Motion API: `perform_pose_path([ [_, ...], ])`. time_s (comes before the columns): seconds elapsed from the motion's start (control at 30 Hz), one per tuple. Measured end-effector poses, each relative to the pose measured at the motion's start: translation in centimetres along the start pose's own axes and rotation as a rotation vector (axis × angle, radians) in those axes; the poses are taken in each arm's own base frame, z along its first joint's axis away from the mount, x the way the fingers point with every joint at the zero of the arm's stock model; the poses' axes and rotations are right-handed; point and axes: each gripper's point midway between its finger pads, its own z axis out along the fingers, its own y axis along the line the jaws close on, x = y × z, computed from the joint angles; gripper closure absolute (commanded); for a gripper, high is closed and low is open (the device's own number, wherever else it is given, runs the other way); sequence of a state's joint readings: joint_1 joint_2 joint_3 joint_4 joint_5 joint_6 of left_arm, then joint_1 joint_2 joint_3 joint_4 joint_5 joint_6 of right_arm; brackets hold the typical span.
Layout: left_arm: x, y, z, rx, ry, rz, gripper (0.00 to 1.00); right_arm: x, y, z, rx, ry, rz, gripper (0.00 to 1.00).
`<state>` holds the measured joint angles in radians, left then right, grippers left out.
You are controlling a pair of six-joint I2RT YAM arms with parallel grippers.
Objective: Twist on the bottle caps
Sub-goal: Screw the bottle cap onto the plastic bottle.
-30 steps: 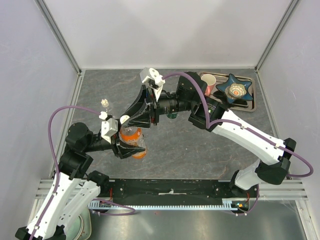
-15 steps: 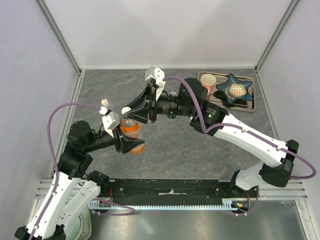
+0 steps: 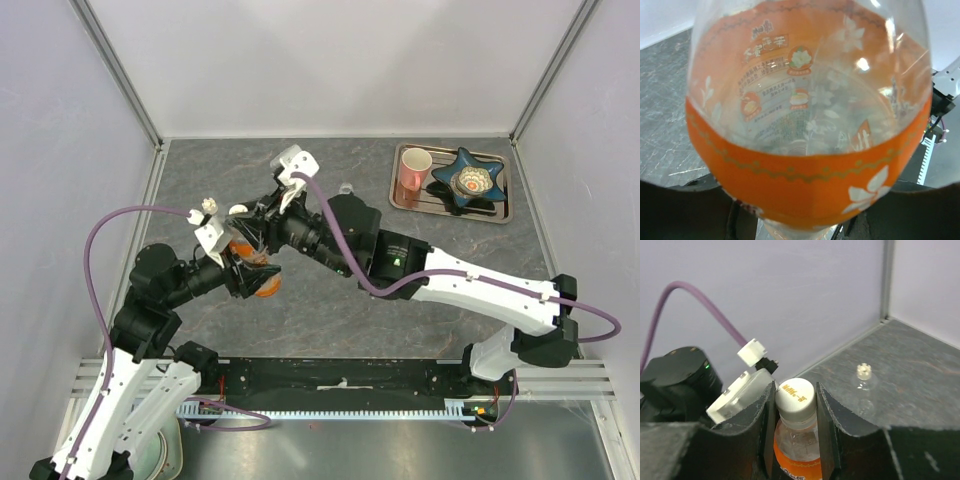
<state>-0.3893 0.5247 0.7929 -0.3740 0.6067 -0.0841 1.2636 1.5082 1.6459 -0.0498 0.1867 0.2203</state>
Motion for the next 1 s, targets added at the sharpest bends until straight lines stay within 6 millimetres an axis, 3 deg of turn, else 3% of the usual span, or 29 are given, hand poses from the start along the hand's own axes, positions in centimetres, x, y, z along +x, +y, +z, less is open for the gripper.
perform_pose_path([
  [0.17,0.7,1.2,-0.2,-0.073,0.024,-0.015,0.98,0.8,-0.9,0.8,0.214,0.023,-0.002,1.00],
  [0.27,1.4,1.9,-0.4,-0.114,0.051,-0.023,0.98,1.5,-1.8,1.0,0.334,0.043,-0.010,0.87],
  [0.3,1.6,2.0,-0.5,-0.119,0.058,-0.023,0.98,1.6,-1.9,0.9,0.360,0.048,-0.012,0.74],
  [0.33,1.7,2.1,-0.5,-0.120,0.064,-0.020,0.98,1.7,-2.0,0.8,0.378,0.054,-0.013,0.69],
  [0.57,1.8,1.4,-0.4,-0.071,0.067,0.018,0.98,1.5,-1.7,-0.5,0.403,0.079,-0.008,0.50],
  [0.63,1.5,1.3,-0.3,-0.061,0.054,0.032,0.98,1.2,-1.4,-0.9,0.387,0.091,-0.005,0.40],
  [0.73,-1.1,1.9,0.0,-0.084,-0.045,0.091,0.98,2.8,-0.3,-2.2,0.336,0.183,-0.029,0.21],
  [0.87,-3.4,1.6,-0.4,-0.082,-0.133,0.148,0.98,3.3,0.0,-3.7,0.294,0.230,-0.037,0.15],
  [1.0,-4.3,1.3,-0.4,-0.067,-0.168,0.173,0.98,3.0,0.8,-5.4,0.213,0.243,-0.039,0.18],
])
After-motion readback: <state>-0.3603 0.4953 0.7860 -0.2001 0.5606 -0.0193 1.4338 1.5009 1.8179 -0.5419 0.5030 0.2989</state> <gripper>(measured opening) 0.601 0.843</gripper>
